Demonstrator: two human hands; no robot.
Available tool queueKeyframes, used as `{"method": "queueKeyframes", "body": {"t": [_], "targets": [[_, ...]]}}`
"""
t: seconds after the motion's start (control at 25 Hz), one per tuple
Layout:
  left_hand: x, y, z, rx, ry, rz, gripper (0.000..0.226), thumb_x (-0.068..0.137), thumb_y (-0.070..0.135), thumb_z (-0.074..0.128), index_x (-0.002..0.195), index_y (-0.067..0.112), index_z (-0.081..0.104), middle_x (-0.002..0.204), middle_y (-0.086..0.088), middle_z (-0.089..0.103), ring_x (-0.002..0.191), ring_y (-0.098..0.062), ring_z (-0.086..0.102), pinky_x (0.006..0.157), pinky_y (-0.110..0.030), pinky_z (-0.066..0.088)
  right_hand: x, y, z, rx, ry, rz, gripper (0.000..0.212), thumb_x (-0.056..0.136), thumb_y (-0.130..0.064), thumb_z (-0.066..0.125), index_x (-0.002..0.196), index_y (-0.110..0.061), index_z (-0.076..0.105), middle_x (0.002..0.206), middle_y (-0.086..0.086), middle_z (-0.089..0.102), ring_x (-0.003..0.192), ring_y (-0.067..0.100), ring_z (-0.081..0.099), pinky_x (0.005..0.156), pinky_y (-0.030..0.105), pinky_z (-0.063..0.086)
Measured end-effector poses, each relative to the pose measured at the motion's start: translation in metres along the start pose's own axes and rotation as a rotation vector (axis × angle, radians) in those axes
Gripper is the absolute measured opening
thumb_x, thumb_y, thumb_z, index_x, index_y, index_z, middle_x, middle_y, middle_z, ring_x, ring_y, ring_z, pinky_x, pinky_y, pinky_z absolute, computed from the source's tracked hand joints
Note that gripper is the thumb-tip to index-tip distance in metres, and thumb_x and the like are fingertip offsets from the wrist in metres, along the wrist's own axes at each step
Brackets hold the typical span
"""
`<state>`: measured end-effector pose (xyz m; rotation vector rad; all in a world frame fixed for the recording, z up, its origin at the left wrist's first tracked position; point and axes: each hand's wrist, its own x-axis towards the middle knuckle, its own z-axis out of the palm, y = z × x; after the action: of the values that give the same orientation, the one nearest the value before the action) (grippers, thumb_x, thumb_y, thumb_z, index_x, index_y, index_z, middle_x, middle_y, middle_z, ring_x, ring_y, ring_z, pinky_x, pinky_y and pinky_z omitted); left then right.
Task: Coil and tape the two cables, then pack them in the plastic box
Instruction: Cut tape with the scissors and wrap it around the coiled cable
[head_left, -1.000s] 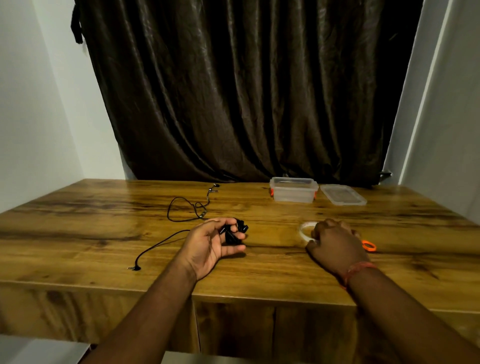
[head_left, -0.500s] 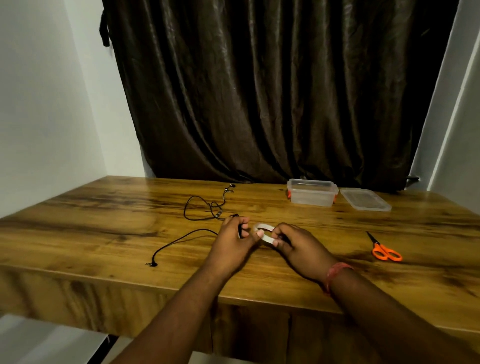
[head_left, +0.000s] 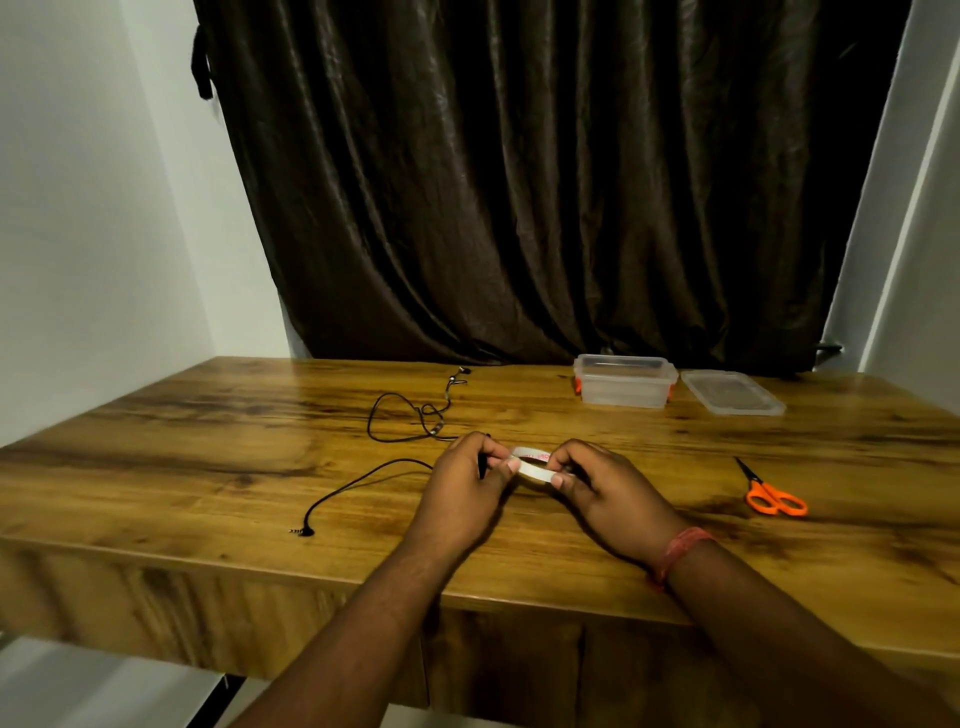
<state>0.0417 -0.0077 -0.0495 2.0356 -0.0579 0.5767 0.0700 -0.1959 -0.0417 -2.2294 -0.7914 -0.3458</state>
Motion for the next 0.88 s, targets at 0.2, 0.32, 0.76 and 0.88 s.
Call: {"method": "queueKeyframes", "body": {"t": [0.2,0.32,0.76,0.88], "targets": [[0.0024,-0.0020,-0.0022,-0.277,-0.081,-0.140,0.006,0.088,0.025,0.070,0.084,0.027,0.066,0.089,0.000,0.068,0.078,-0.017,0.062,0.082,-0.049,0.056,-0.0009,-0.0016,-0.0016,0.017,0.003,0.009,0.004,0.094,-0.022,0.060,0.095,-0.026,0.060,0.094,-0.008,0.060,0.088,0.009,0.054,0.079,0.034,0.048],[0.0019,-0.0027,-0.0032,-0.305,-0.116,-0.150,0.008,0.086,0.031,0.071,0.081,0.029,0.065,0.088,-0.005,0.067,0.075,-0.019,0.058,0.075,-0.050,0.053,-0.0008,-0.0010,-0.0013,0.006,0.007,0.011,0.004,0.094,-0.022,0.060,0.094,-0.026,0.060,0.094,-0.007,0.061,0.087,0.009,0.054,0.079,0.034,0.048],[-0.0019,0.0028,-0.0051,-0.369,-0.136,-0.146,0.019,0.087,0.020,0.072,0.078,0.022,0.056,0.094,-0.011,0.065,0.064,-0.018,0.056,0.055,-0.031,0.046,-0.0015,0.0006,0.0011,-0.036,0.020,-0.012,0.003,0.094,-0.025,0.060,0.093,-0.027,0.058,0.093,-0.010,0.059,0.086,0.011,0.054,0.078,0.036,0.049],[-0.0009,0.0041,-0.0055,-0.475,-0.146,-0.144,0.019,0.086,0.009,0.072,0.084,0.019,0.056,0.087,-0.008,0.059,0.068,-0.018,0.054,0.052,-0.028,0.046,-0.0016,0.0007,0.0010,-0.032,0.025,0.001,0.004,0.094,-0.025,0.060,0.093,-0.028,0.057,0.094,-0.010,0.060,0.087,0.011,0.054,0.077,0.036,0.049]]}}
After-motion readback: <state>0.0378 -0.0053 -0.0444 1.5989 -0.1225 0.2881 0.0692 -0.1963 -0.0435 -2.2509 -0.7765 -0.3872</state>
